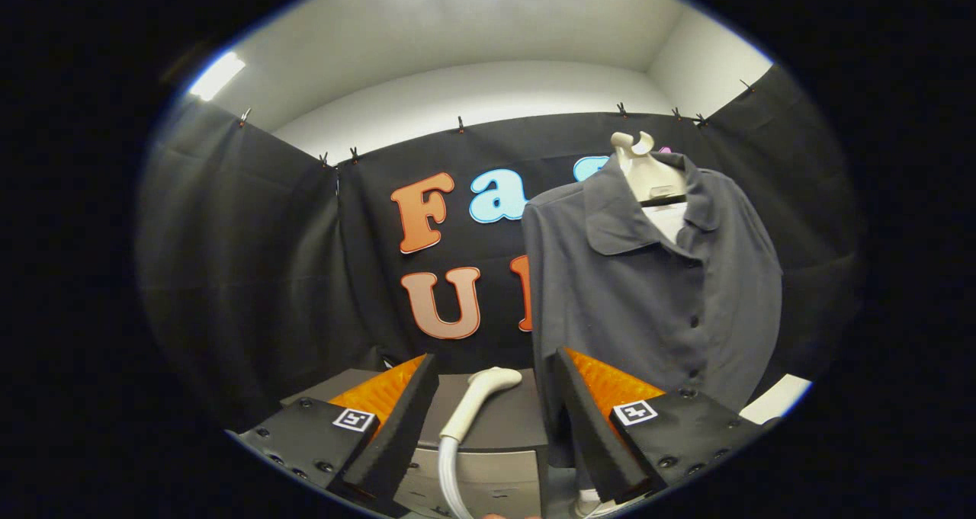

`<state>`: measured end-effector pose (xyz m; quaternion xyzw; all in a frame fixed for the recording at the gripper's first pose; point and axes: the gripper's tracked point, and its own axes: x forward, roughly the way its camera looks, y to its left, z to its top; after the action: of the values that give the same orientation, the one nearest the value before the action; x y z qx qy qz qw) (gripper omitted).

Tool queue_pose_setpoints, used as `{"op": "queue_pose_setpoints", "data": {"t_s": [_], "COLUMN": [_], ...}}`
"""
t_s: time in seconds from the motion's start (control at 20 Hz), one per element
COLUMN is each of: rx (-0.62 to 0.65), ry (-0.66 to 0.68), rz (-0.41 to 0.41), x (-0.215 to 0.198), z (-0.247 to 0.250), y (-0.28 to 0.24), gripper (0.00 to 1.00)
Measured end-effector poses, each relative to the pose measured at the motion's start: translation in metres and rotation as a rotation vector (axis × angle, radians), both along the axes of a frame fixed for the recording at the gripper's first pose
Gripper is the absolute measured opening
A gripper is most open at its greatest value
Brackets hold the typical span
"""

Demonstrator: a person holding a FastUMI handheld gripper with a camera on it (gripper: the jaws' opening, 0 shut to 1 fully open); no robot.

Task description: Iron the clothes twice with a garment steamer, once on the left side and once on the right side.

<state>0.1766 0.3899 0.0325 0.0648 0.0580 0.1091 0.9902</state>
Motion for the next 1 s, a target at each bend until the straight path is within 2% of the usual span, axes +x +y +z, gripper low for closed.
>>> {"op": "queue_pose_setpoints", "data": {"t_s": [0.2,0.55,0.8,1.0], "rx": [-0.007,-0.156,-0.281,-0.332], "ry": [0.060,0.264,0.469,0.511], "rz": [-0.024,-0.076,-0.067,-0.075], "x": [0.061,0.148,0.165,0.173], "z": [-0.020,-0.130,-0.208,-0.232], "y": [0.046,0.071,0.081,0.086], "gripper": [0.98,0.99,0.99,0.94]}}
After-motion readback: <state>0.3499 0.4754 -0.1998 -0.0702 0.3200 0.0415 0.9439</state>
